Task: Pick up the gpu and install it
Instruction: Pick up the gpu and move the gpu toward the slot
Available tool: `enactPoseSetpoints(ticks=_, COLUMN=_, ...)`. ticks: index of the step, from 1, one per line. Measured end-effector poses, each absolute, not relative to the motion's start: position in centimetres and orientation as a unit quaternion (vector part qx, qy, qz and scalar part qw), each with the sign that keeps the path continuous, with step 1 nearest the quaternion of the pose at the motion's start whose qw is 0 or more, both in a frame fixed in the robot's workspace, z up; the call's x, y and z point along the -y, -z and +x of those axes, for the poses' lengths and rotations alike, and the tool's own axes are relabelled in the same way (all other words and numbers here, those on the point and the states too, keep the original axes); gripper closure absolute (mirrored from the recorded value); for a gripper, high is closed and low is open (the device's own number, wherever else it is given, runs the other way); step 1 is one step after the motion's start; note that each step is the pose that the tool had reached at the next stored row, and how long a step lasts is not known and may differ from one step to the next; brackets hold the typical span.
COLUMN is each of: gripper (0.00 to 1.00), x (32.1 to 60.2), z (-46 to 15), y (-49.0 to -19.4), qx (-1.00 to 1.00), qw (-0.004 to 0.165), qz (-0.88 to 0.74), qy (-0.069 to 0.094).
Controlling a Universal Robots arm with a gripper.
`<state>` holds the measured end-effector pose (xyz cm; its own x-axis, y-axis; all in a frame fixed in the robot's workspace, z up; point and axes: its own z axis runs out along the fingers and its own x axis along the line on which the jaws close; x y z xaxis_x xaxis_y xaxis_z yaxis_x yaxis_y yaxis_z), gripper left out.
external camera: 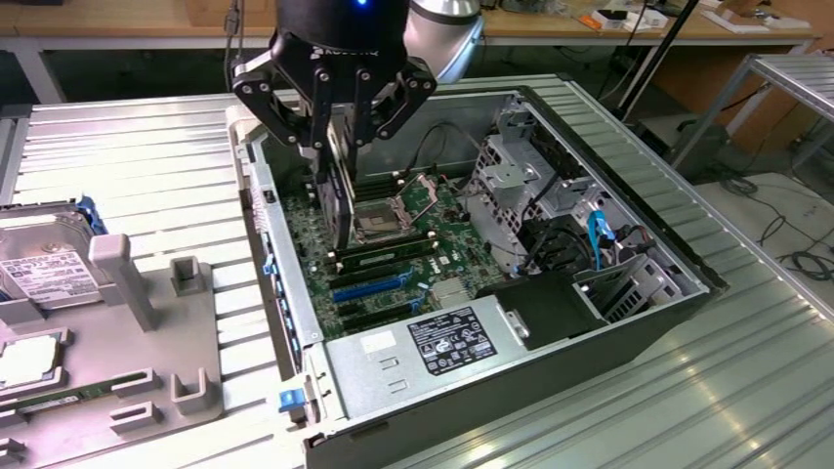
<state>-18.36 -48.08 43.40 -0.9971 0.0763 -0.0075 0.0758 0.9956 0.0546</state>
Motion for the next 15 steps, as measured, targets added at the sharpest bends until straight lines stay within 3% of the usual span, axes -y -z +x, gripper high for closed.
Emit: enactPoseSetpoints(ticks=15, gripper=0.73, x=48.1, z=-16.5, y=-43.4, qx=-0.999, qw=0.005, qz=0.038, qy=-0.027)
